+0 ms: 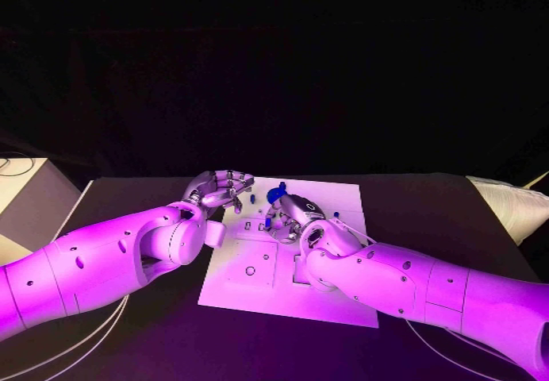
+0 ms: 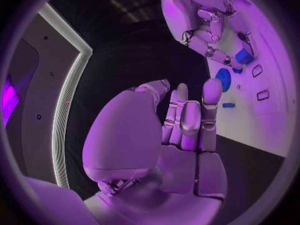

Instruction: Assemble the parts on the task board

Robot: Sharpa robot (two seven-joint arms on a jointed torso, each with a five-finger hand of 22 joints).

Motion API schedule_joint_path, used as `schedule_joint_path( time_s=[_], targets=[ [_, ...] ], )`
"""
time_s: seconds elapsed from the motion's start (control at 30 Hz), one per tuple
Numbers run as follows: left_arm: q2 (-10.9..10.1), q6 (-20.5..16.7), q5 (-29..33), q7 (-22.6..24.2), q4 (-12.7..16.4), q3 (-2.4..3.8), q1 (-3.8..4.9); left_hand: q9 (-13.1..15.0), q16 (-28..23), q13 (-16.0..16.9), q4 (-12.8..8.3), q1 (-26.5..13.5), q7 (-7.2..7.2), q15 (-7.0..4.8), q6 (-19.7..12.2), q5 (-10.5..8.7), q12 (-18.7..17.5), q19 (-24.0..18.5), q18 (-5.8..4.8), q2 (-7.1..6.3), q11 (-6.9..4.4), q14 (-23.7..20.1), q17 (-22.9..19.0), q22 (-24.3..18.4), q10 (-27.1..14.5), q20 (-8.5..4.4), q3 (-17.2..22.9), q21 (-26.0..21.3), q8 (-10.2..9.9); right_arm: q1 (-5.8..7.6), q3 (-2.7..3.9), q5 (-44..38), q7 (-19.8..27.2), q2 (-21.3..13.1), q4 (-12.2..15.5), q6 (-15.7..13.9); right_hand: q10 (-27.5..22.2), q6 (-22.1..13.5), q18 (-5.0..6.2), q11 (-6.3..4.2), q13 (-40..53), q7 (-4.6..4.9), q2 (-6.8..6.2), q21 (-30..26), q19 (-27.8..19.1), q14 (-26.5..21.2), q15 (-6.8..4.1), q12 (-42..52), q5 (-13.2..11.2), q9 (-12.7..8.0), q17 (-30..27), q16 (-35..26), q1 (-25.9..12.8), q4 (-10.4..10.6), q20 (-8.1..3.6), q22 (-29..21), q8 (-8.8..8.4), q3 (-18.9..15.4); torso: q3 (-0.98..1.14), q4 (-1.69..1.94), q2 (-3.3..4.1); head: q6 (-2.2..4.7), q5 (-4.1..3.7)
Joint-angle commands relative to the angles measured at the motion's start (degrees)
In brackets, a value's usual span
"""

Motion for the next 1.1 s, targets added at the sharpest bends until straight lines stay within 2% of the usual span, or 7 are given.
schedule_joint_path(
  time_s=[0.03, 0.33, 0.77, 0.97, 1.1],
  targets=[
    [0.1, 0.1, -0.2, 0.1, 0.1, 0.05, 0.08, -0.1, 0.0, 0.0, 0.0, -0.3, -0.12, 0.06, -0.4, 0.04, -0.2, 0.3, -0.3, -0.22, -0.05, -0.1, 0.0, 0.0, -0.4, -0.07, 0.4, 0.3, 0.3, -0.16, -0.03, -1.2, 0.8, 0.1, -0.2, 0.3, 6.1, -0.1, -0.65, 0.28, 15.1, -0.04, -0.36, -0.1, 5.3, 6.0, 0.5, 0.1, -0.7, -0.1, 15.1, 0.2, -0.4, -0.4, 0.57, 13.9, 0.31, 0.0, 0.01, -0.01, 0.03, -0.03, -0.06],
    [0.1, 0.2, -0.2, 0.0, 0.1, 0.05, 0.08, -0.1, 0.0, -0.1, 0.0, -0.3, -0.12, 0.07, -0.4, 0.04, -0.2, 0.4, -0.33, -0.23, -0.04, 0.0, 0.2, 0.2, -0.4, -0.06, 0.4, 0.3, 0.3, -0.52, -0.09, -1.4, 1.0, 0.4, -0.8, 0.2, 6.1, -0.4, -0.63, 0.29, 15.1, -0.05, -0.64, -0.2, 5.3, 6.0, 0.51, 0.1, -3.2, 0.0, 15.1, 0.2, -0.9, -0.3, 0.59, 13.9, 0.7, -0.3, 0.01, 0.05, 0.06, -0.19, 0.05],
    [0.1, 0.2, -0.2, -0.1, 0.2, 0.05, 0.08, -0.1, 0.0, -0.1, 0.0, -0.3, -0.12, 0.07, -0.4, 0.04, -0.2, 0.4, -0.33, -0.23, -0.04, 0.0, 0.2, 0.2, -0.4, -0.06, 0.4, 0.3, 0.3, -0.86, -0.15, -1.5, 1.2, 0.4, -1.1, 0.3, 6.1, -0.5, -0.63, 0.3, 15.1, -0.03, -0.75, -0.2, 5.3, 6.0, 0.51, 0.1, -3.5, 0.0, 15.1, 0.2, -1.0, -0.3, 0.59, 13.9, 0.73, -0.4, -0.03, -0.01, 0.04, -0.35, 0.11],
    [0.0, 0.1, -0.2, -0.1, 0.2, 0.05, 0.08, -0.1, 0.0, -0.2, 0.0, -0.4, -0.11, 0.1, -0.4, 0.06, -0.3, 0.5, -0.36, -0.25, -0.03, 0.0, 0.4, 0.4, -0.3, -0.02, 0.4, 0.4, 0.4, -0.9, -0.16, -1.4, 1.7, 0.4, -1.1, 0.6, 6.1, -1.4, -0.62, 0.55, 15.1, 0.28, -1.54, -0.3, 5.3, 6.0, 0.69, 0.1, -3.6, -0.2, 15.1, 0.2, -1.7, 0.0, 0.7, 13.9, 0.53, -1.4, -0.02, -0.01, 0.08, -0.37, 0.08],
    [0.0, 0.1, -0.2, -0.2, 0.2, 0.05, 0.08, -0.1, 0.0, -0.2, 0.0, -0.4, -0.11, 0.1, -0.4, 0.06, -0.3, 0.5, -0.36, -0.25, -0.03, 0.0, 0.4, 0.4, -0.3, -0.02, 0.4, 0.4, 0.4, -0.9, -0.16, -1.3, 2.0, 0.4, -1.1, 0.6, 6.1, -2.1, -0.61, 0.75, 15.1, 0.48, -2.03, -0.3, 5.3, 6.0, 0.86, 0.1, -2.4, -0.3, 15.1, 0.2, -2.2, 0.3, 0.84, 13.9, 0.47, -2.6, -0.02, -0.01, 0.09, -0.36, 0.08]
  ],
)
